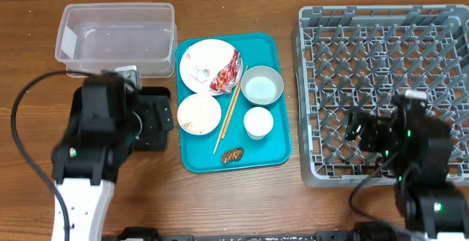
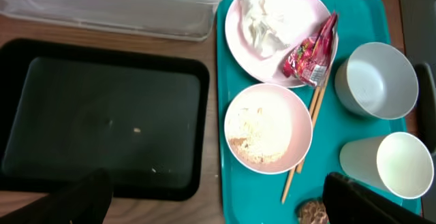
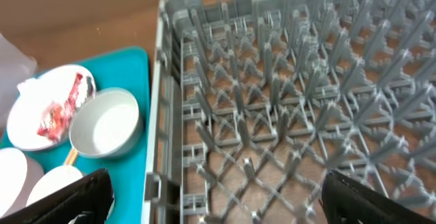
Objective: Sort waste into correct bins and load items into the dishwasher
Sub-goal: 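Reach the left gripper to the white plate and grasp the tissue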
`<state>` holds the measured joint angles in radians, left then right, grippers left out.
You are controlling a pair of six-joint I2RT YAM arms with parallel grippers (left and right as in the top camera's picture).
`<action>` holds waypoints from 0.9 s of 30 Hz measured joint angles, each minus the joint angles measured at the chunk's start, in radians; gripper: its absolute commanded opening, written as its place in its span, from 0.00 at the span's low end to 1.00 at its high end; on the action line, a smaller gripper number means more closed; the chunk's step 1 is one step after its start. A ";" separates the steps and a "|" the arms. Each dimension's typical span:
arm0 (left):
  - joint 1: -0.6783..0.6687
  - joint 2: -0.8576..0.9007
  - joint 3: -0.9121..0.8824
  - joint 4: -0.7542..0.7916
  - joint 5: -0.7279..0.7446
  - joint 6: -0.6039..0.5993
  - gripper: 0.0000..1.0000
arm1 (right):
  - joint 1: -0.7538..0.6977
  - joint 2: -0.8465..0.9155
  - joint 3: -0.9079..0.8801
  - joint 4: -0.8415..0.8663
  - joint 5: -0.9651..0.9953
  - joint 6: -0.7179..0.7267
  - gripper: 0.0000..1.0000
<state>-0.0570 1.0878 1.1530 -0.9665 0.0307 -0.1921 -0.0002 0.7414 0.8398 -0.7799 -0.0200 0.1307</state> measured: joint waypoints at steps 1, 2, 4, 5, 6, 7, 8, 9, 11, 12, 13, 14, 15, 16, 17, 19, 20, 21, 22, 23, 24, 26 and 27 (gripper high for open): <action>0.000 0.028 0.028 -0.028 0.000 0.008 1.00 | 0.000 0.026 0.021 -0.016 0.000 -0.001 1.00; 0.000 0.051 0.045 -0.049 0.001 0.012 1.00 | 0.000 0.059 0.051 -0.057 0.000 0.000 1.00; 0.000 0.082 0.056 -0.069 0.008 0.013 1.00 | 0.000 0.103 0.082 -0.085 -0.002 0.000 1.00; 0.000 0.093 0.056 -0.072 0.014 0.013 1.00 | 0.000 0.124 0.090 -0.093 -0.004 0.000 1.00; 0.000 0.101 0.056 -0.073 0.023 0.013 1.00 | 0.000 0.138 0.093 -0.103 -0.009 -0.001 1.00; 0.000 0.107 0.056 -0.064 0.031 0.013 1.00 | 0.000 0.149 0.093 -0.115 -0.016 0.000 1.00; 0.000 0.112 0.056 -0.042 0.045 0.013 1.00 | 0.000 0.154 0.093 -0.126 -0.027 0.000 1.00; 0.000 0.115 0.056 -0.006 0.061 0.013 1.00 | 0.000 0.156 0.093 -0.133 -0.035 0.000 1.00; 0.000 0.121 0.059 0.072 0.097 0.013 1.00 | 0.000 0.153 0.093 -0.130 -0.051 0.000 1.00; -0.002 0.125 0.059 0.127 0.111 0.013 1.00 | 0.000 0.153 0.093 -0.130 -0.057 0.000 1.00; -0.007 0.132 0.061 0.179 0.118 0.013 1.00 | 0.000 0.153 0.093 -0.130 -0.059 0.000 1.00; -0.013 0.143 0.067 0.209 0.123 0.013 1.00 | 0.000 0.153 0.093 -0.129 -0.060 0.000 1.00; -0.023 0.161 0.077 0.235 0.123 0.013 1.00 | 0.000 0.153 0.093 -0.130 -0.062 0.000 1.00; -0.032 0.180 0.089 0.247 0.120 0.013 1.00 | 0.000 0.153 0.093 -0.132 -0.062 0.000 1.00; -0.043 0.205 0.108 0.251 0.113 0.013 1.00 | 0.000 0.153 0.093 -0.133 -0.062 0.000 1.00; -0.068 0.278 0.167 0.255 0.094 0.013 1.00 | 0.000 0.153 0.093 -0.136 -0.063 -0.001 1.00; -0.078 0.316 0.196 0.256 0.084 0.014 1.00 | 0.000 0.153 0.093 -0.137 -0.063 0.000 1.00; -0.088 0.356 0.232 0.249 0.077 0.016 1.00 | 0.000 0.153 0.093 -0.139 -0.065 0.000 1.00; -0.096 0.407 0.273 0.253 0.068 0.016 1.00 | 0.000 0.153 0.093 -0.138 -0.067 0.000 1.00; -0.101 0.439 0.299 0.252 0.063 0.016 1.00 | 0.000 0.154 0.093 -0.138 -0.069 0.000 1.00; -0.106 0.480 0.330 0.253 0.061 0.016 1.00 | 0.000 0.153 0.093 -0.140 -0.069 0.000 1.00; -0.114 0.553 0.372 0.258 0.060 0.016 1.00 | 0.000 0.153 0.093 -0.140 -0.069 0.000 1.00; -0.119 0.587 0.384 0.261 0.060 0.016 1.00 | 0.000 0.153 0.093 -0.141 -0.069 0.000 1.00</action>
<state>-0.1764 1.6745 1.5368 -0.7059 0.0906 -0.1761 -0.0002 0.8948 0.9333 -0.9211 -0.0895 0.1307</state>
